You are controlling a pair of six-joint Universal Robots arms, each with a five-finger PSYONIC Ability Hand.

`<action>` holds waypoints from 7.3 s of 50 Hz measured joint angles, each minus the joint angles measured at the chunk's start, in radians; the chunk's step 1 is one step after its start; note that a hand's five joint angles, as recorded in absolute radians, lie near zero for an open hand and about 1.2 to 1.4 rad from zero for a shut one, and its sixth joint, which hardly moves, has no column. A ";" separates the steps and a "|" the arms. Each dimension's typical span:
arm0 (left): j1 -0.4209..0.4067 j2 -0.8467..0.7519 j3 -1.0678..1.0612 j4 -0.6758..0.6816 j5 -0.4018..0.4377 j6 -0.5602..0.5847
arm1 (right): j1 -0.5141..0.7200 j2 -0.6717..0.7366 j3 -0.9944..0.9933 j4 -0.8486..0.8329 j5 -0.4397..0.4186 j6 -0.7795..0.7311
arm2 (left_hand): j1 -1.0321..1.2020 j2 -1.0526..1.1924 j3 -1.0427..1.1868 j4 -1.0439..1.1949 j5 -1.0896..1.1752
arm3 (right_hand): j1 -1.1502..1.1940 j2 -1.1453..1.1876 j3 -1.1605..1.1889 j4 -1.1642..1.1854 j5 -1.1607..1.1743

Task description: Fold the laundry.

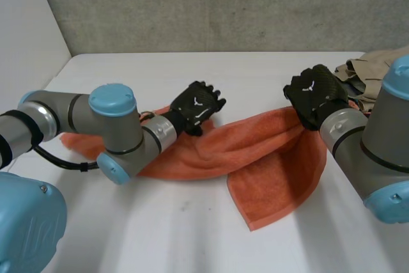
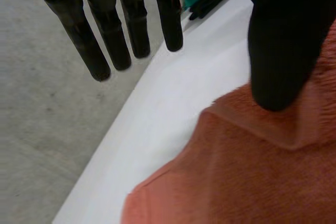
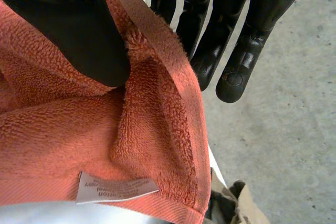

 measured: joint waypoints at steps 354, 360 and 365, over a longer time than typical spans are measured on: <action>0.118 0.521 -0.678 0.177 -0.752 -0.040 | -0.399 0.132 0.038 0.015 -0.165 -0.018 | -0.353 -0.377 -0.374 -0.376 -0.362 | -0.751 -0.950 -0.953 -0.950 -0.899; 0.117 0.540 -0.749 0.222 -0.736 -0.040 | -0.491 0.102 0.134 0.093 -0.304 -0.013 | -0.353 -0.377 -0.374 -0.376 -0.362 | -0.751 -0.950 -0.953 -0.950 -0.899; 0.113 0.536 -0.764 0.246 -0.733 -0.039 | -0.534 0.124 0.157 0.097 -0.335 -0.020 | -0.353 -0.377 -0.374 -0.376 -0.362 | -0.751 -0.950 -0.953 -0.950 -0.899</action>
